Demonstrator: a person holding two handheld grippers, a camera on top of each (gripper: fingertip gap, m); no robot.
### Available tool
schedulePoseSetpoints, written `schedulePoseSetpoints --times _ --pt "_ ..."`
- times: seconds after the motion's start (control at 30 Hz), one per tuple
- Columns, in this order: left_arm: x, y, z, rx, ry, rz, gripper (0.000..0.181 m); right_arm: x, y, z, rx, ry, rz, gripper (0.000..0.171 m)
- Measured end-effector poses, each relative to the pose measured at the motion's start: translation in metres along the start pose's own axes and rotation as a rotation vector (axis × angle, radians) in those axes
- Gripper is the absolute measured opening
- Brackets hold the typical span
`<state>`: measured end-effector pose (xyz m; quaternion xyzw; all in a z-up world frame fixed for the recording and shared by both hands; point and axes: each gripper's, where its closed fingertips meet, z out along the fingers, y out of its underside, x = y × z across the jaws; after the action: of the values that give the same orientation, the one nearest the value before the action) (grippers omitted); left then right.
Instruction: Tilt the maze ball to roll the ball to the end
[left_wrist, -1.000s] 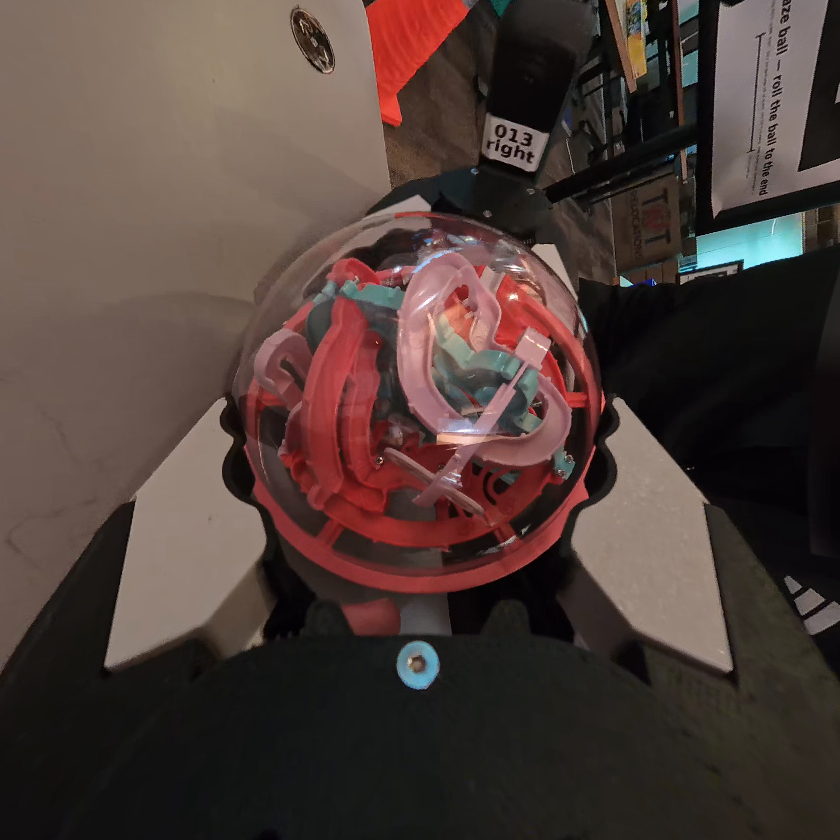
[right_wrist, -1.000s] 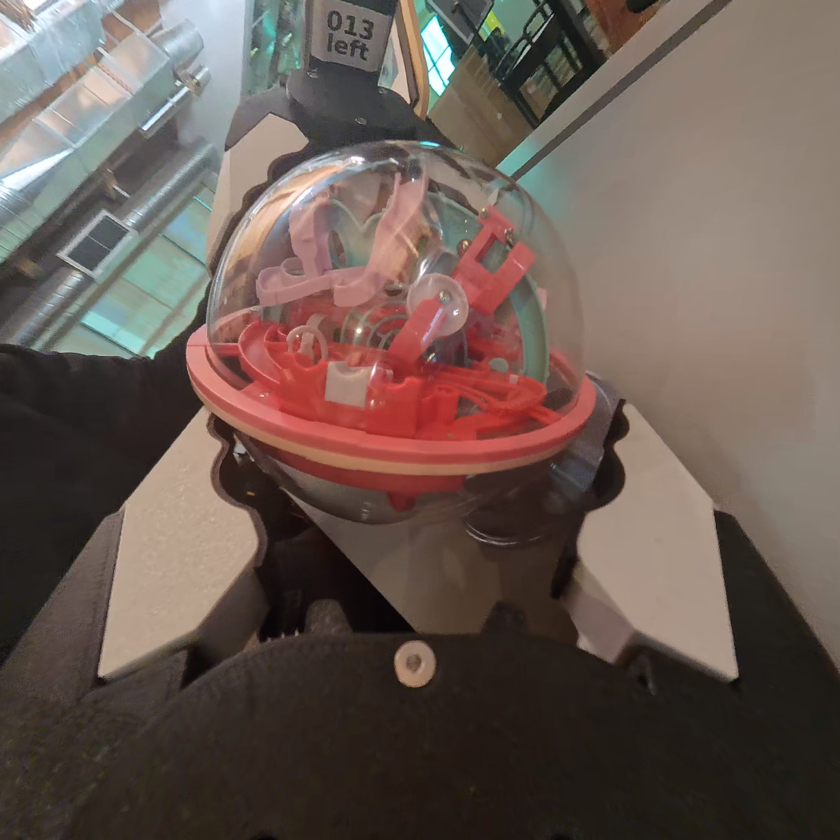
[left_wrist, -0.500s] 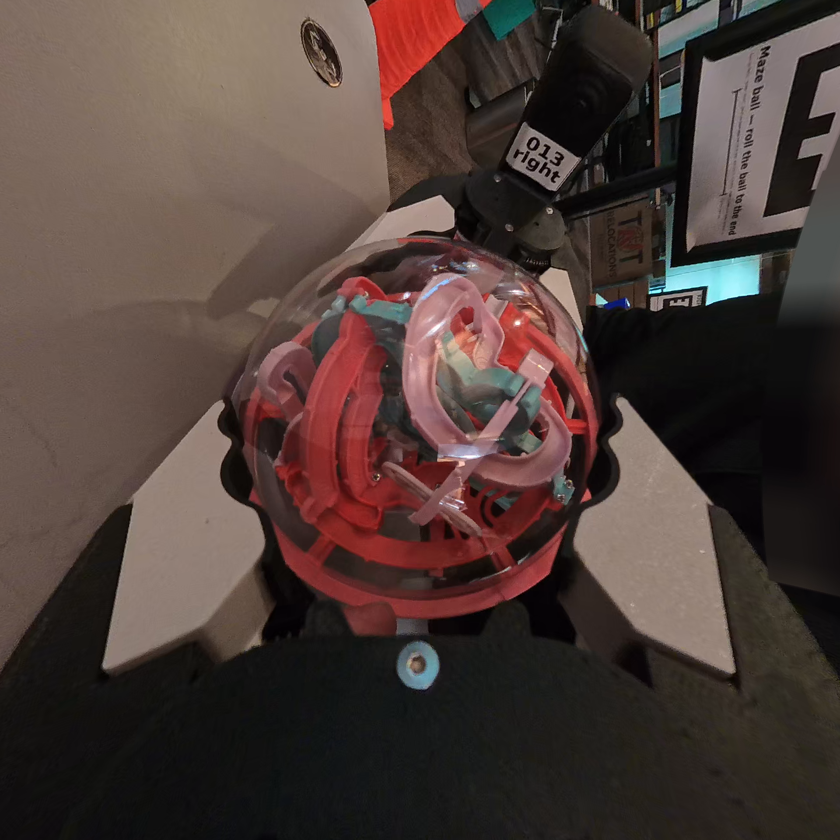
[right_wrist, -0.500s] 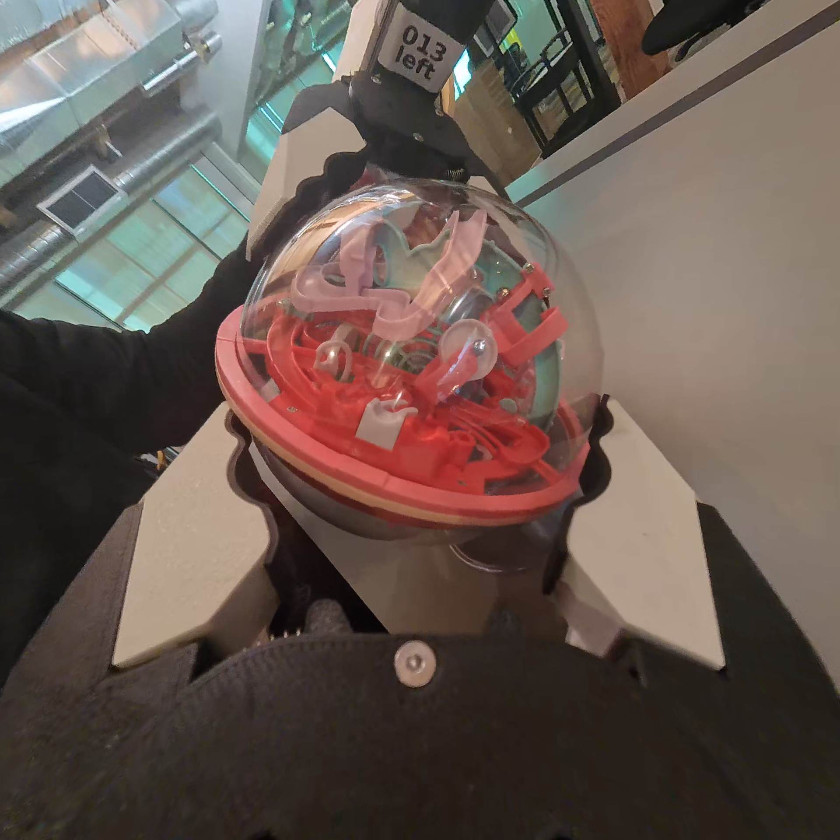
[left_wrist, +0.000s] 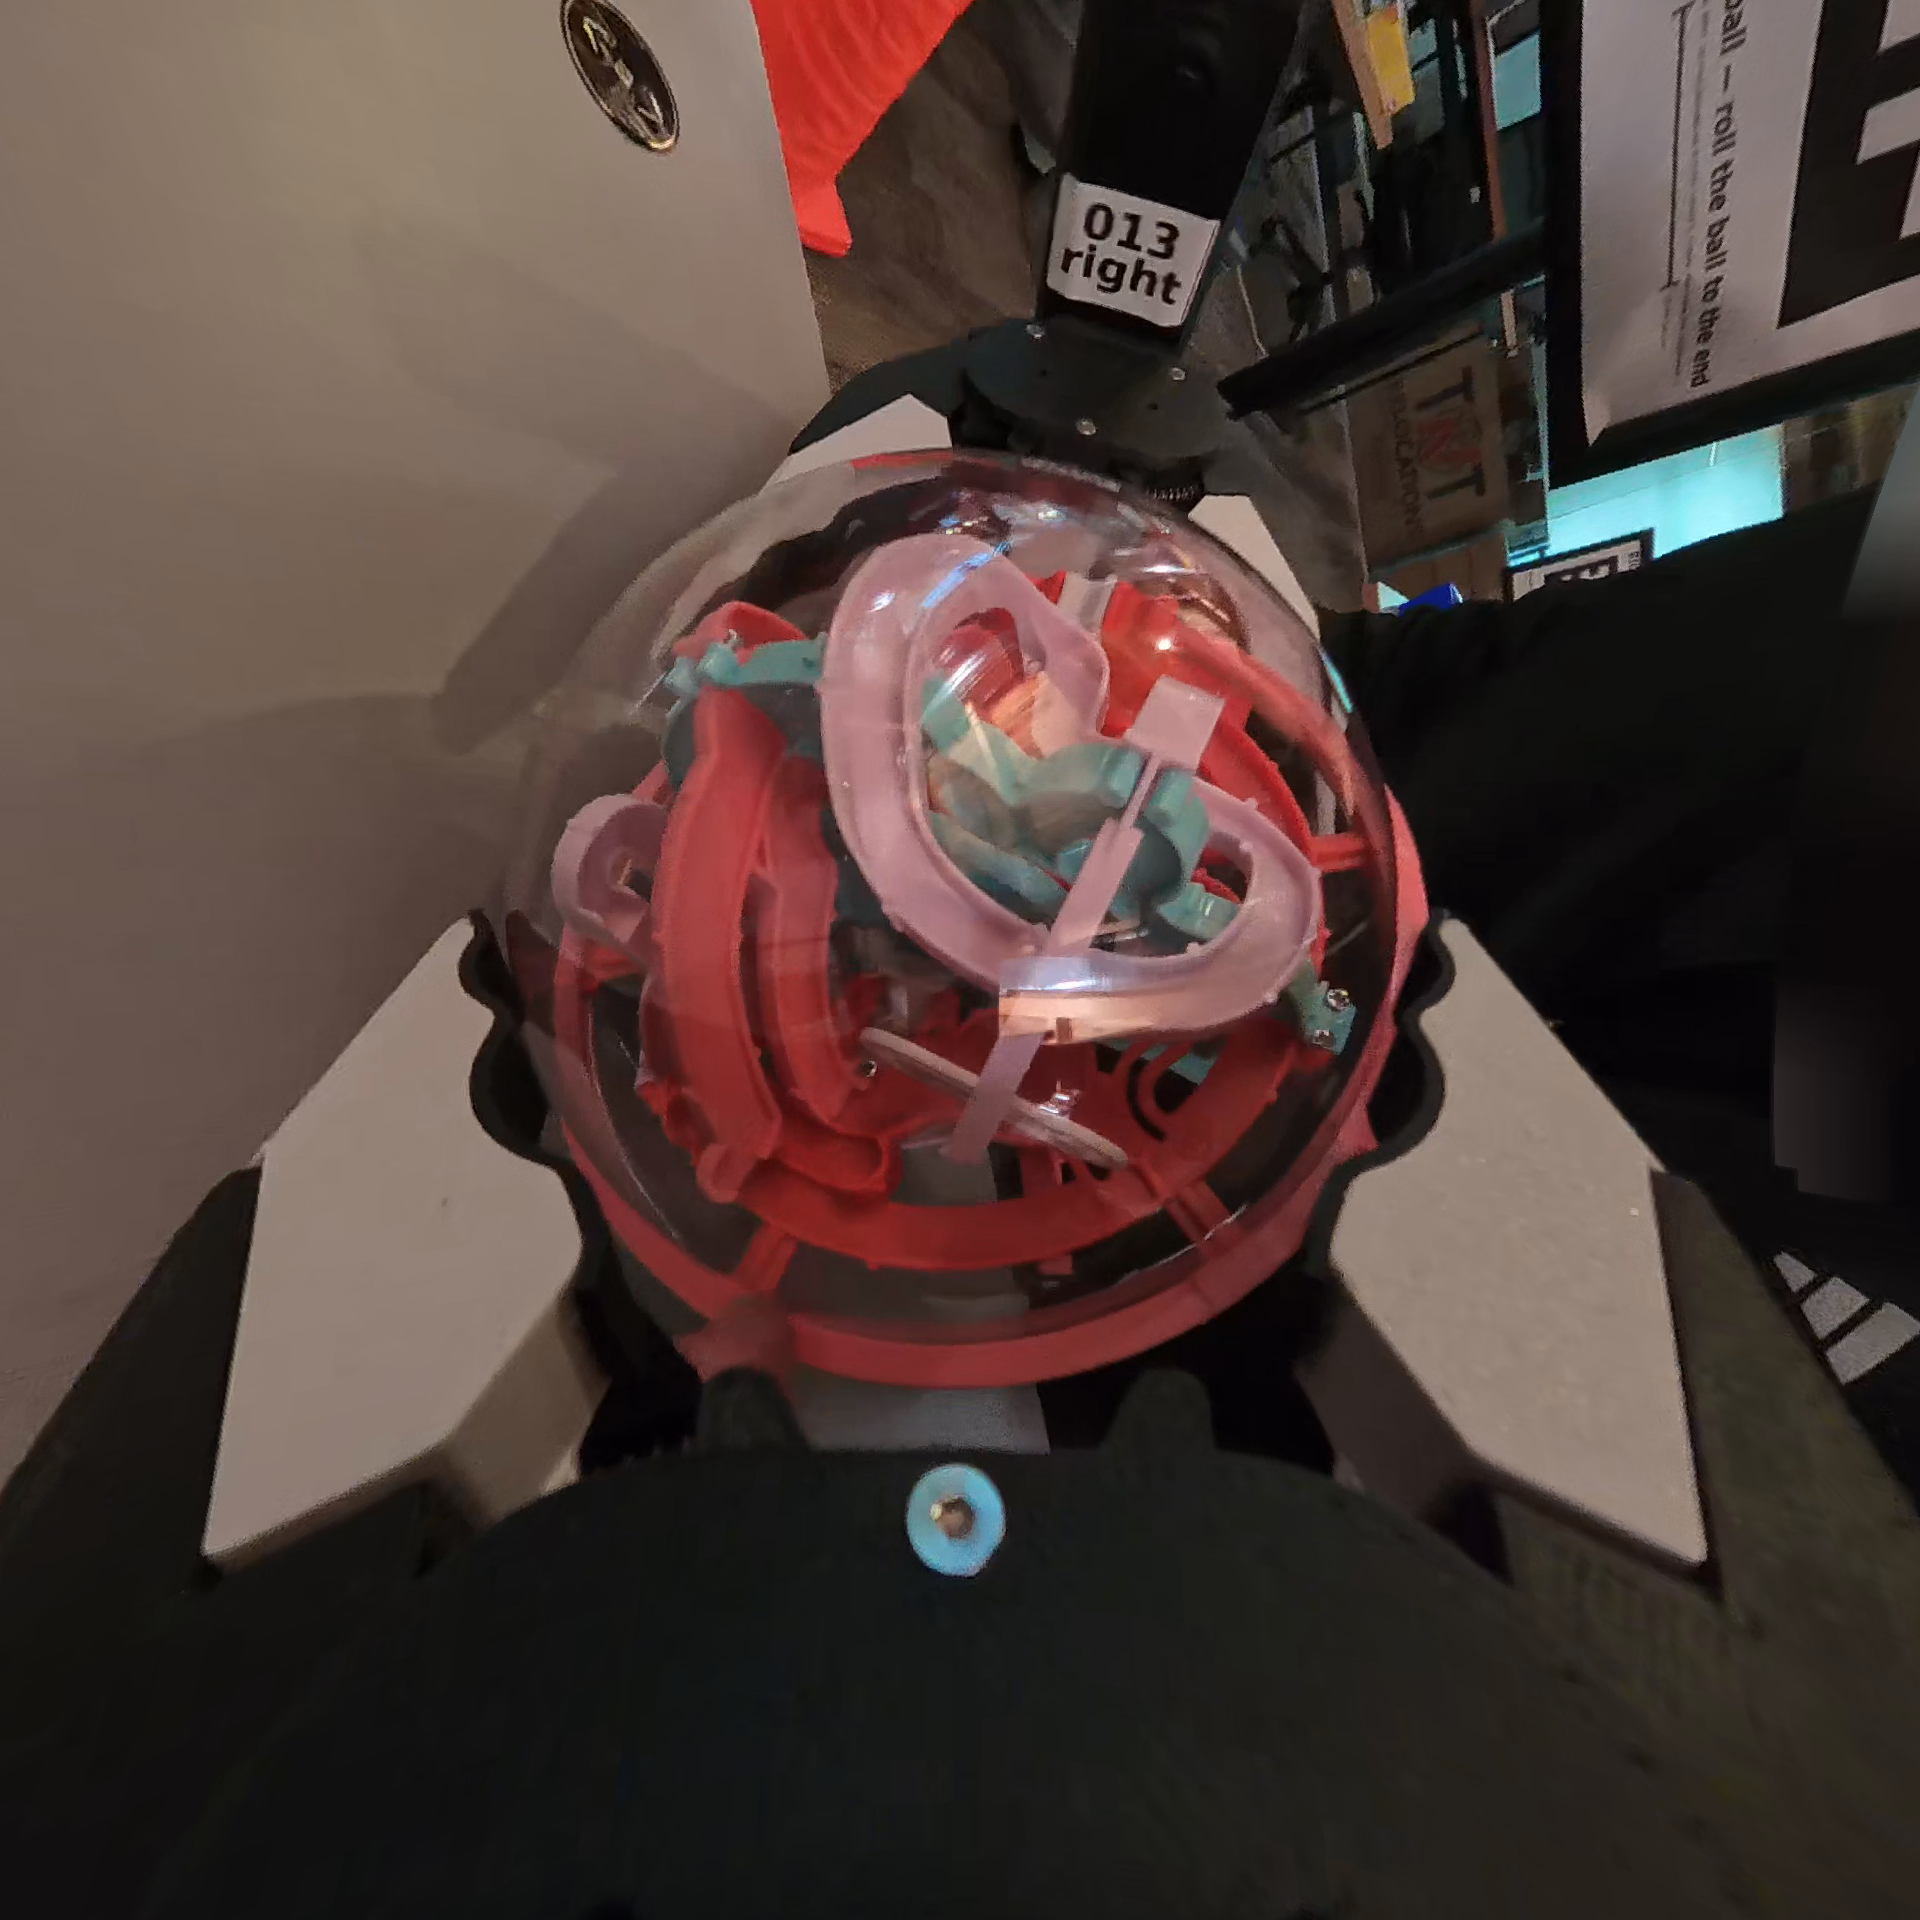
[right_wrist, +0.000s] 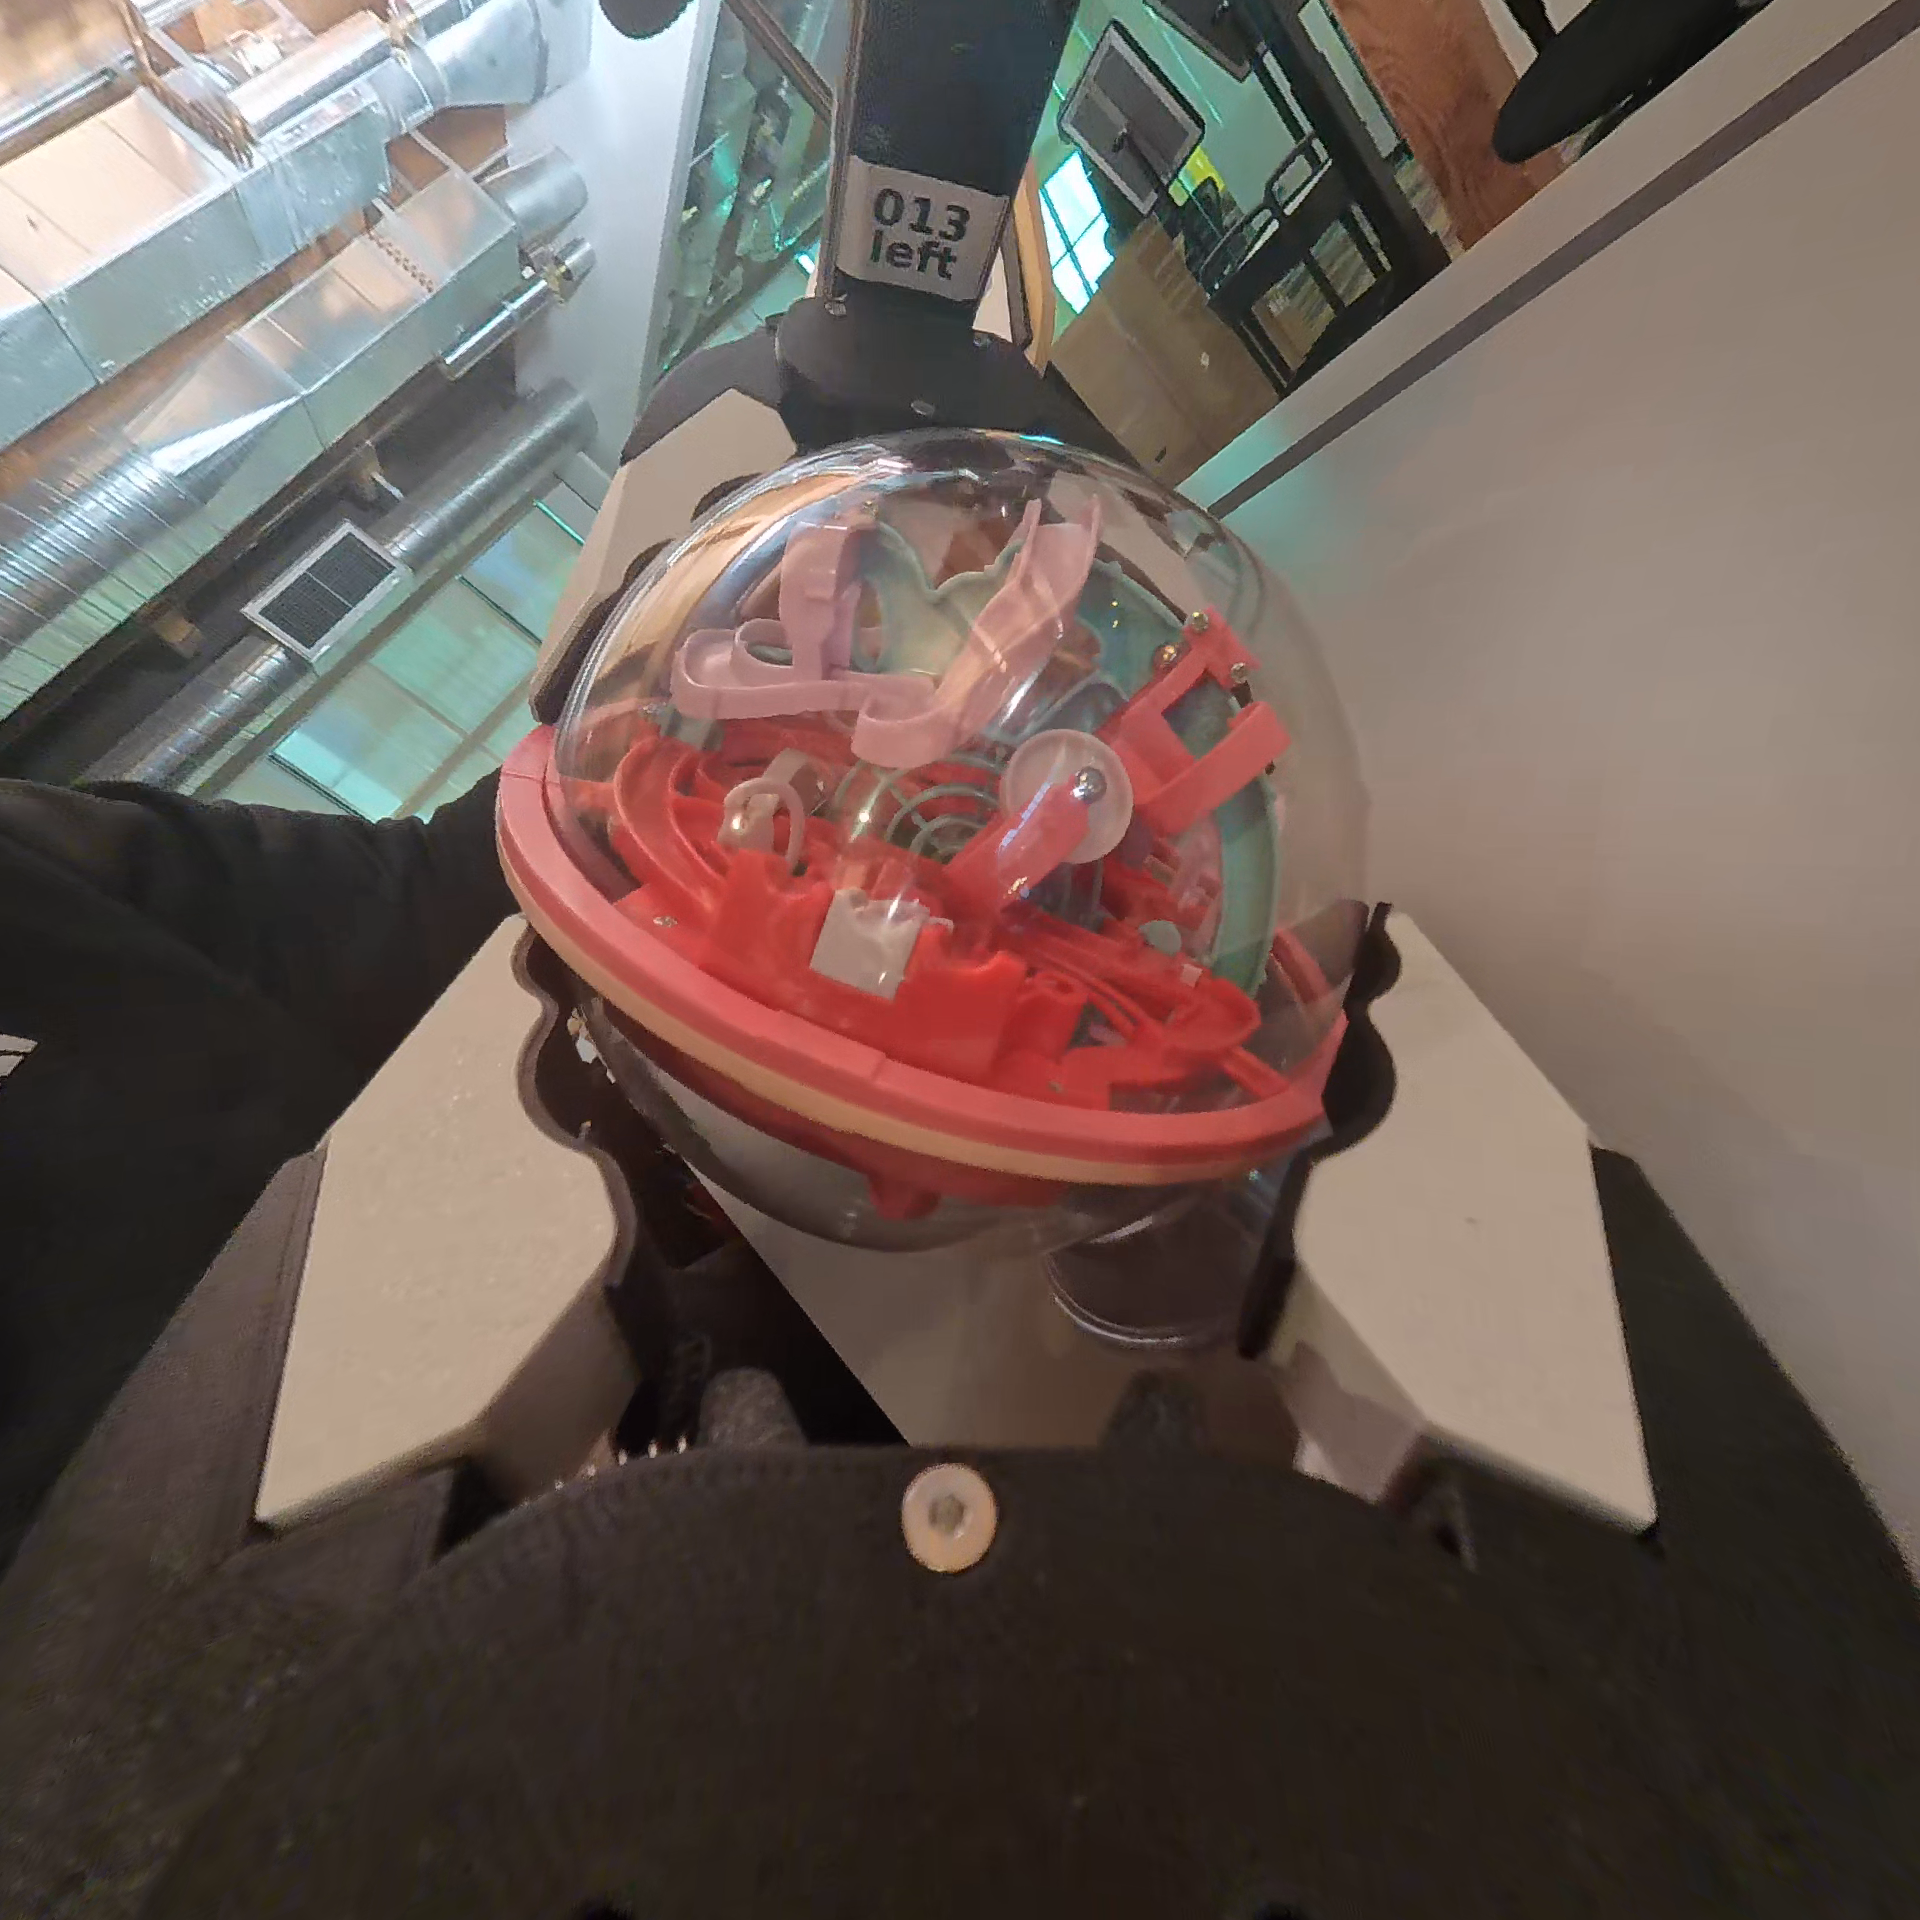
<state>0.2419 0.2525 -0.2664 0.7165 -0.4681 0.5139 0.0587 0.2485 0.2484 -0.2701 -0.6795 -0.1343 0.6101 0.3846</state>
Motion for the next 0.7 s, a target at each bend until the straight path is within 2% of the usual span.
schedulePoseSetpoints --times 0.43,0.7 --pt "0.0044 -0.004 -0.0058 0.019 0.088 -0.03 0.158 0.0002 0.0011 -0.0007 0.017 -0.031 0.036 0.146" --pt "0.0042 0.0043 -0.0029 -0.015 0.043 0.095 0.158 0.0001 0.0022 -0.0015 0.018 -0.044 0.041 0.146"
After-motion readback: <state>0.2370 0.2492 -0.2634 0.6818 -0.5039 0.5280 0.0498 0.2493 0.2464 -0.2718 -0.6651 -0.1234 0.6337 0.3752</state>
